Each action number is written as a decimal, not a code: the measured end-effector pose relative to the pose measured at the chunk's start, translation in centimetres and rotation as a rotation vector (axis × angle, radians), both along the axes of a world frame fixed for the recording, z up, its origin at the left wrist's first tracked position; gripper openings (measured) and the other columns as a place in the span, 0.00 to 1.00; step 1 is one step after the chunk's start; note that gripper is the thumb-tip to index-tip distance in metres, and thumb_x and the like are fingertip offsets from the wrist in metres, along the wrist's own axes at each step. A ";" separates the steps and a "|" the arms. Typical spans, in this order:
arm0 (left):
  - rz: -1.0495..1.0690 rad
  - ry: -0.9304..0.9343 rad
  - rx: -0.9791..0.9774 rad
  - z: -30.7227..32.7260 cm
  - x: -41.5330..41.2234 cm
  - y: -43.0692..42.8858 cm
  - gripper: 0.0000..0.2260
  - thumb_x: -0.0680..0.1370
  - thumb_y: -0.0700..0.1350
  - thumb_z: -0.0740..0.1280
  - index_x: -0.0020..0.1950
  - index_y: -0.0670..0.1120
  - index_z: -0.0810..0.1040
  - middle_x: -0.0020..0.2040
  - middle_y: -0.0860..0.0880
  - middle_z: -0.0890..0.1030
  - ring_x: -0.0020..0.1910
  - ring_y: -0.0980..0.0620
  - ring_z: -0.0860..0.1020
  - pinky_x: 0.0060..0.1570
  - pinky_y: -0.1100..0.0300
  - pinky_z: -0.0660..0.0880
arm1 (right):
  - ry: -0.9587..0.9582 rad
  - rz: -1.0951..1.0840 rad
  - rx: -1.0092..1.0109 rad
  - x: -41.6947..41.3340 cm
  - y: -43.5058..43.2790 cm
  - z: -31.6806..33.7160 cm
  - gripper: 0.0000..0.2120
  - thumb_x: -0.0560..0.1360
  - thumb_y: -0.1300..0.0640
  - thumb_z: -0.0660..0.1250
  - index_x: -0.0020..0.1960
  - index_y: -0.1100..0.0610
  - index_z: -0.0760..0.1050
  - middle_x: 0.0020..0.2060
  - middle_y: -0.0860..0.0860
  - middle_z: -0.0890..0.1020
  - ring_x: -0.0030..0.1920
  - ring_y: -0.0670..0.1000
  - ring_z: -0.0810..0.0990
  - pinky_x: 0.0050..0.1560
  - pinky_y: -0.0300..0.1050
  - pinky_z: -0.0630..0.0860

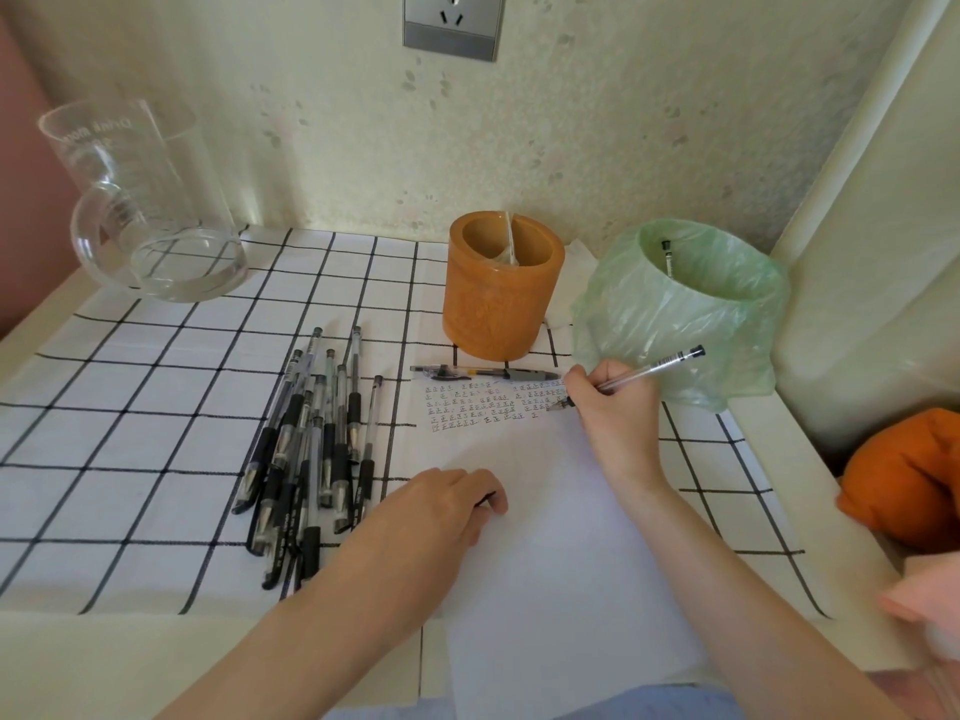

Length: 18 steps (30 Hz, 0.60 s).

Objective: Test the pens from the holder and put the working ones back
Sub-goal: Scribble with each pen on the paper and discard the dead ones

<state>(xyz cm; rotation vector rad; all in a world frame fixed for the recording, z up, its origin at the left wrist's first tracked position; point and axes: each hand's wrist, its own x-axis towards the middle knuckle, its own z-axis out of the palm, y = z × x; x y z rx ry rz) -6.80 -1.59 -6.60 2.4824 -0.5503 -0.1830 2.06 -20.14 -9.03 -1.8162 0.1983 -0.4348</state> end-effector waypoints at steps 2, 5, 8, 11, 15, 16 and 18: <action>0.009 0.000 -0.002 -0.1 0.0 0.0 0.13 0.82 0.44 0.52 0.63 0.54 0.69 0.45 0.55 0.74 0.48 0.57 0.73 0.51 0.60 0.70 | -0.003 0.003 -0.002 0.0 0.0 -0.1 0.19 0.71 0.66 0.67 0.26 0.56 0.64 0.18 0.43 0.64 0.23 0.42 0.62 0.26 0.34 0.60; 0.010 -0.004 0.031 -0.2 0.0 -0.1 0.18 0.82 0.43 0.52 0.71 0.56 0.61 0.47 0.55 0.72 0.50 0.56 0.73 0.53 0.60 0.70 | -0.015 0.005 -0.012 0.1 0.0 -0.1 0.18 0.71 0.66 0.67 0.27 0.56 0.64 0.18 0.43 0.65 0.23 0.42 0.62 0.27 0.34 0.60; -0.016 -0.039 0.048 -0.6 0.1 -0.1 0.19 0.82 0.43 0.53 0.72 0.56 0.61 0.46 0.55 0.71 0.50 0.56 0.72 0.52 0.59 0.70 | -0.023 0.012 -0.020 0.1 0.0 -0.2 0.18 0.71 0.66 0.67 0.27 0.56 0.64 0.18 0.43 0.65 0.23 0.42 0.62 0.27 0.33 0.60; -0.018 -0.043 0.018 -1.1 0.3 0.0 0.18 0.81 0.41 0.54 0.70 0.54 0.66 0.43 0.55 0.70 0.46 0.55 0.71 0.50 0.57 0.72 | -0.034 0.025 -0.040 0.0 0.1 -0.2 0.17 0.72 0.66 0.67 0.28 0.59 0.65 0.22 0.47 0.65 0.24 0.42 0.62 0.27 0.33 0.60; -0.033 -0.077 -0.027 -1.6 0.4 0.1 0.18 0.80 0.41 0.54 0.68 0.52 0.70 0.40 0.54 0.71 0.43 0.53 0.72 0.46 0.56 0.74 | -0.049 0.018 -0.062 0.0 0.1 -0.3 0.14 0.72 0.67 0.66 0.30 0.63 0.66 0.24 0.50 0.64 0.25 0.43 0.61 0.27 0.34 0.59; -0.032 -0.079 -0.032 -1.6 0.4 0.1 0.17 0.80 0.41 0.55 0.68 0.51 0.70 0.40 0.53 0.71 0.43 0.52 0.72 0.46 0.56 0.74 | -0.050 0.015 -0.063 0.0 0.1 -0.3 0.14 0.72 0.67 0.66 0.30 0.63 0.66 0.24 0.50 0.64 0.26 0.43 0.60 0.27 0.35 0.58; -0.028 -0.074 -0.039 -1.7 0.5 0.1 0.18 0.80 0.38 0.58 0.68 0.51 0.71 0.40 0.54 0.71 0.43 0.52 0.72 0.46 0.56 0.74 | -0.049 0.016 -0.067 0.0 0.1 -0.3 0.14 0.72 0.67 0.66 0.30 0.62 0.66 0.24 0.51 0.64 0.26 0.43 0.60 0.27 0.35 0.58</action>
